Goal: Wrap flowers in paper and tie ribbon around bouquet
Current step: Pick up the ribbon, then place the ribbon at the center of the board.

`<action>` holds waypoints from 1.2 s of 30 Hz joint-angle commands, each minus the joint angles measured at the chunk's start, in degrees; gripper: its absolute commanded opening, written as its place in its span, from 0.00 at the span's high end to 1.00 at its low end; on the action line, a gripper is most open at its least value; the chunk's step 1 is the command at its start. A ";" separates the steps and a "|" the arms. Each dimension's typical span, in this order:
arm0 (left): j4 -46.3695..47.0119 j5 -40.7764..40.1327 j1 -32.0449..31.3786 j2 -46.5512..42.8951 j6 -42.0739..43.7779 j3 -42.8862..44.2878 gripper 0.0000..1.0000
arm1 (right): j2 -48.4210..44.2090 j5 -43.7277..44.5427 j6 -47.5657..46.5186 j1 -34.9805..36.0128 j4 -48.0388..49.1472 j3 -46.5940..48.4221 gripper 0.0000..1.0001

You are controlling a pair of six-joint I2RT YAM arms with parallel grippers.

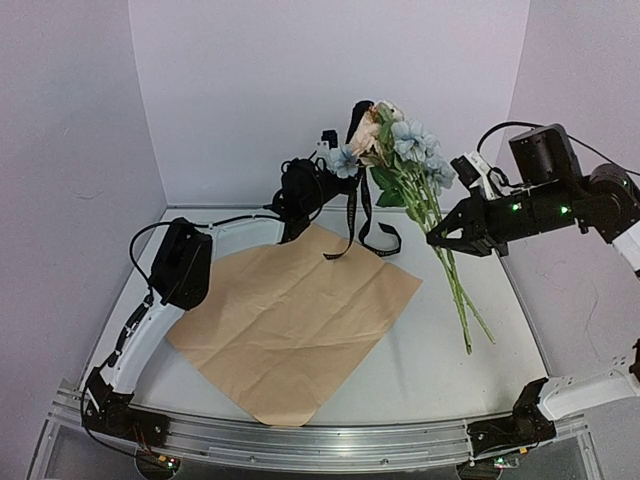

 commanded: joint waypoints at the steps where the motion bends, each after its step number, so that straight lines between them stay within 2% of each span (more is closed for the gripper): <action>1: 2.64 -8.16 5.00 -10.04 -1.06 -4.25 1.00 | -3.88 5.88 -2.91 0.29 -3.00 -1.15 1.00; 9: -4.63 -10.46 16.22 -26.12 0.16 -10.59 1.00 | -6.57 12.63 -6.15 0.27 -8.35 -8.44 1.00; 13: -9.89 -15.95 17.62 -34.61 5.62 -16.30 1.00 | -5.38 15.81 -7.09 0.30 -8.04 -10.61 1.00; 18: -16.77 -20.70 17.80 -43.70 8.93 -21.94 1.00 | -0.21 13.09 -5.98 0.28 0.40 -11.63 1.00; 21: -22.66 -16.88 17.80 -46.22 7.95 -20.97 1.00 | 4.11 11.83 -6.62 0.31 6.66 -11.57 1.00; 23: -30.31 -17.64 17.12 -48.00 6.48 -19.78 1.00 | 7.85 11.58 -8.50 0.31 10.15 -10.51 1.00; 29: -44.59 -34.63 13.78 -59.12 5.34 -24.43 1.00 | 18.93 12.51 -13.04 0.31 17.22 -5.05 1.00; 34: -50.82 -50.82 8.41 -68.49 11.00 -28.03 1.00 | 27.92 12.29 -12.17 0.30 20.39 0.26 1.00; 36: -57.15 -57.79 7.75 -70.58 10.69 -26.99 1.00 | 31.08 12.23 -12.37 0.30 20.63 2.82 1.00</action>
